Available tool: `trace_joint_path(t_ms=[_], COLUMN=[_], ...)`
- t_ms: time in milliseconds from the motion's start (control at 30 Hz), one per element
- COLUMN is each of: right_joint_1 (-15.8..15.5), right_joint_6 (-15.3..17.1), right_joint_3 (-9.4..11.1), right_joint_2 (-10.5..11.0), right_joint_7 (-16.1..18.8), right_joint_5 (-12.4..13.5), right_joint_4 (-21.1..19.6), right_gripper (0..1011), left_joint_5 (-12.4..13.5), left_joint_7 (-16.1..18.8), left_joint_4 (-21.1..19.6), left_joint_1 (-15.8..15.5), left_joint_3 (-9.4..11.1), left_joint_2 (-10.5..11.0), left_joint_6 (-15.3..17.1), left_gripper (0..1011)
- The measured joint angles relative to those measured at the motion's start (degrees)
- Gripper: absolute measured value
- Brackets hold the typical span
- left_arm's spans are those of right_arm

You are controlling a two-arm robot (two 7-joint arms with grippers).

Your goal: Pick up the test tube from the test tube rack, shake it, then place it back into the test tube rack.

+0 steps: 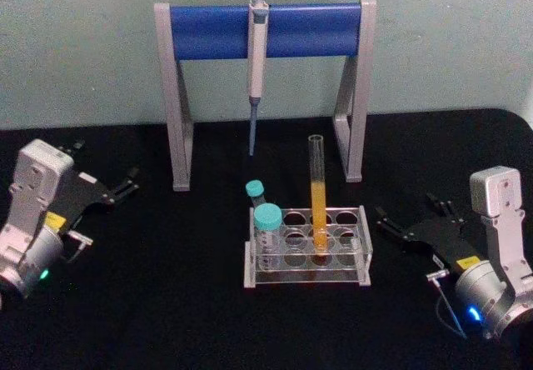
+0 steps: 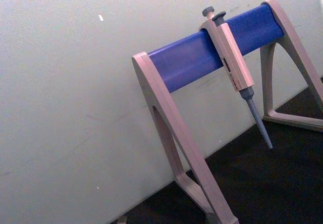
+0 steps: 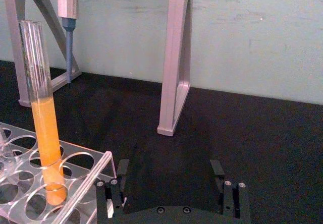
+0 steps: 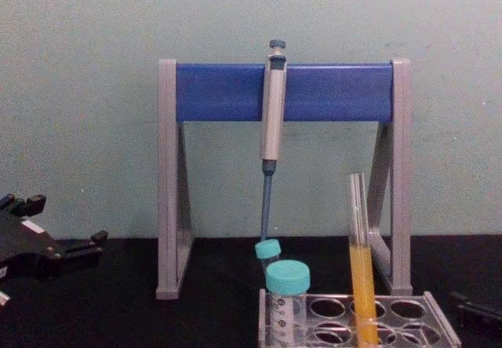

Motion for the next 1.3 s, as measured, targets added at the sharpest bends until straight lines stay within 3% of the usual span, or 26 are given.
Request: trace_joint_path(t_ms=[1300], right_joint_1=[0.0], right_joint_6=[0.0], right_joint_3=[0.0], right_joint_2=[0.0], right_joint_7=[0.0], right_joint_5=[0.0], right_joint_4=[0.0], right_gripper=[1000], left_joint_5=[0.0], left_joint_7=[0.0], left_joint_4=[0.0], left_joint_1=[0.0], left_joint_3=[0.0], left_joint_2=[0.0], left_joint_6=[0.0], left_gripper=[1001])
